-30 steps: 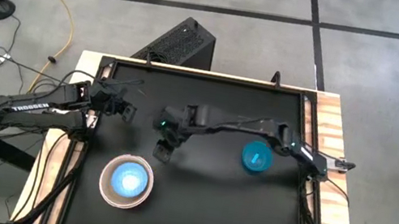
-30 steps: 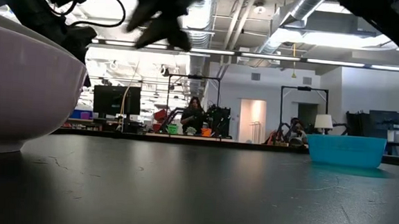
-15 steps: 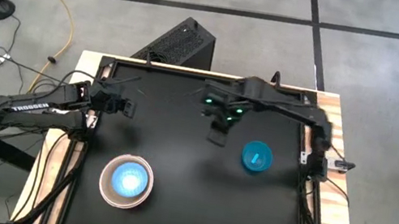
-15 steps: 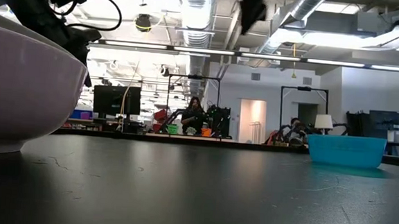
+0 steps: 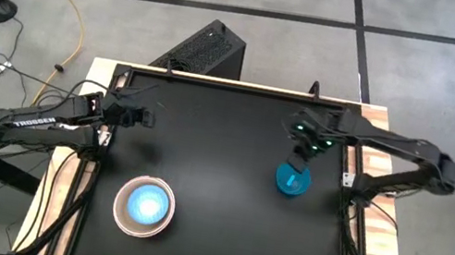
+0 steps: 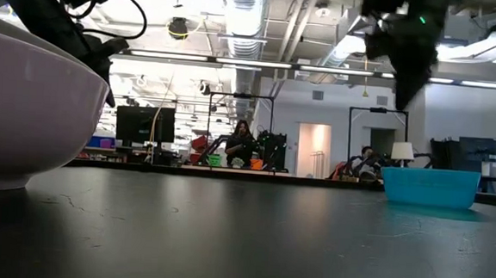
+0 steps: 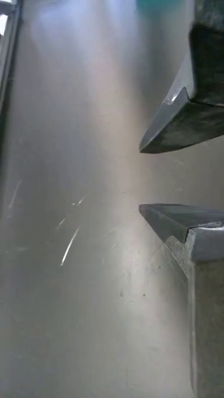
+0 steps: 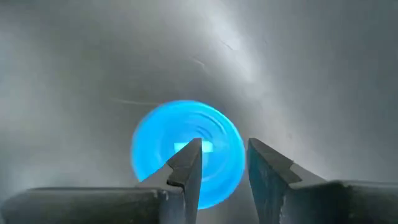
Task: Nest bowls inside each other
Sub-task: Stack the blue bowl on top of the blue patterned bowl
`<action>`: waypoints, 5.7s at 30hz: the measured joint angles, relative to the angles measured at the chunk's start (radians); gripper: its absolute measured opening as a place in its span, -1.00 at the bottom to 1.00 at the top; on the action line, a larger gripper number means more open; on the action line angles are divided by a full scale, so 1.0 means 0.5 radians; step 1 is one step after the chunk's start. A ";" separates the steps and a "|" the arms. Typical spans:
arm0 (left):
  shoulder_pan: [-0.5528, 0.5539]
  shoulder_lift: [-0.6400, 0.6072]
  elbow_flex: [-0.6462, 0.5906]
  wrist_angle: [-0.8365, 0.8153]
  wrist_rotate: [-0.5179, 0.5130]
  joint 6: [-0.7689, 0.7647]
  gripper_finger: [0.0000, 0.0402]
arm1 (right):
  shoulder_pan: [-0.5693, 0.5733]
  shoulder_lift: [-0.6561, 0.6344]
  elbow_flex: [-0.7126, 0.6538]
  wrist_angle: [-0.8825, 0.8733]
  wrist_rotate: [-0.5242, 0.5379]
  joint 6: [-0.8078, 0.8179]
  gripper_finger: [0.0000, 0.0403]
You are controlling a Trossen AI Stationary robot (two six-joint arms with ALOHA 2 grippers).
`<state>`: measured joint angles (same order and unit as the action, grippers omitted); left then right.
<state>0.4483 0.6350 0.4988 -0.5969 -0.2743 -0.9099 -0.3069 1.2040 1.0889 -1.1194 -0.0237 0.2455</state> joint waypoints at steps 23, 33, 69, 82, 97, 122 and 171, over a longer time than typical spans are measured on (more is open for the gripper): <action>0.000 0.000 0.000 0.061 0.101 0.120 -0.35 | -0.414 -0.052 -0.822 0.528 -0.123 0.050 -0.35; 0.000 0.000 0.000 0.055 0.102 0.196 -0.35 | -0.440 -0.167 -0.822 0.574 -0.168 0.239 -0.35; 0.000 0.000 0.000 0.054 0.116 0.290 -0.35 | -0.096 0.281 -0.819 0.722 -0.060 0.330 -0.47; 0.000 0.001 0.000 0.054 0.187 0.346 -0.35 | -0.040 0.256 -0.712 0.730 -0.210 0.552 -0.98; 0.000 0.001 0.001 0.073 0.269 0.581 -0.35 | 0.547 0.737 0.420 0.838 0.005 0.924 -1.00; -0.004 0.000 0.001 0.069 0.715 1.014 -0.35 | 0.930 2.308 2.293 1.398 -0.106 1.015 -1.00; -0.005 0.000 0.001 0.065 0.706 1.021 -0.35 | 0.794 2.362 2.288 1.235 -0.504 1.056 -0.11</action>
<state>0.4458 0.6350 0.4992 -0.5644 0.0788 -0.3996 0.0901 2.3849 2.2331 -0.5017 -0.2756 0.7735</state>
